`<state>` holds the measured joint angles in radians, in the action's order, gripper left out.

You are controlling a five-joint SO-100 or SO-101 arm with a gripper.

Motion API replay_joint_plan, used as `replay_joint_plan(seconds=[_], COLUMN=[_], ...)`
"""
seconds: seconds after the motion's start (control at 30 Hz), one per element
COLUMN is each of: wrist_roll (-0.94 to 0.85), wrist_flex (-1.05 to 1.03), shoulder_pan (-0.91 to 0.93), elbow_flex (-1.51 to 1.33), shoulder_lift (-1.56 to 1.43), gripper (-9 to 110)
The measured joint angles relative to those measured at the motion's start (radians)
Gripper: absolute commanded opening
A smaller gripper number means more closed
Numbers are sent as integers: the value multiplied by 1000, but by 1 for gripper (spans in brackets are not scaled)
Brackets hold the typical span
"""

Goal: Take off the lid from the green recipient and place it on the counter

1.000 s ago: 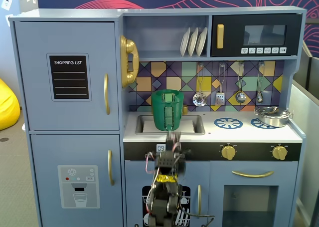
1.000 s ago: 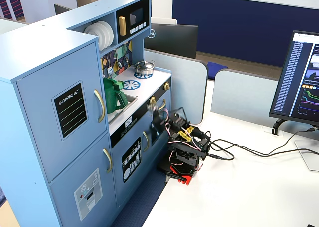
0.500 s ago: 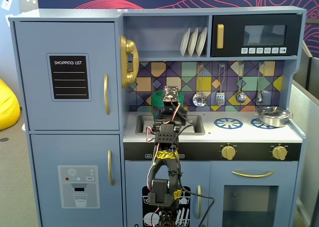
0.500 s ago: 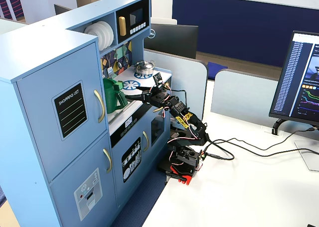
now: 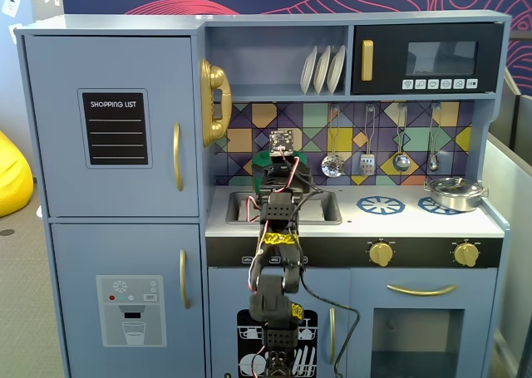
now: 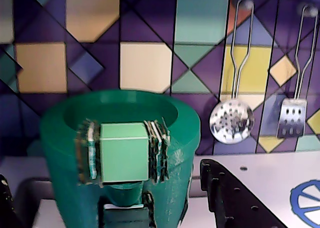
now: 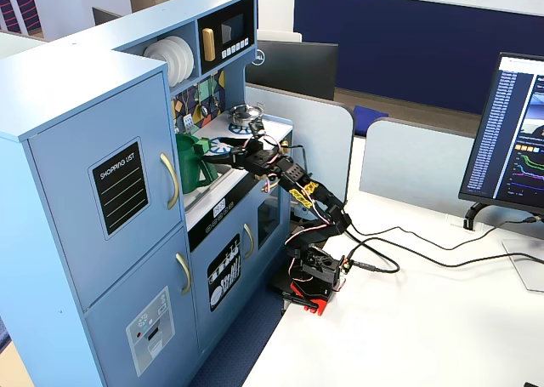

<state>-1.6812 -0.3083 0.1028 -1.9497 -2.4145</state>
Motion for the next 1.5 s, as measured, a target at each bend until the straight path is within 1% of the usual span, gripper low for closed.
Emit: replay_joint_plan(seconds=[0.43, 0.73, 0.97, 1.13, 1.5], wrist_roll=[-15, -20, -20, -41, -92], wrist_flex=[52, 57, 57, 54, 28], shoulder_pan=[-15, -43, -51, -58, -60], elbow_flex=[130, 167, 169, 169, 190], shoulder_lift=[206, 241, 241, 244, 244], gripper=[41, 37, 22, 0, 0])
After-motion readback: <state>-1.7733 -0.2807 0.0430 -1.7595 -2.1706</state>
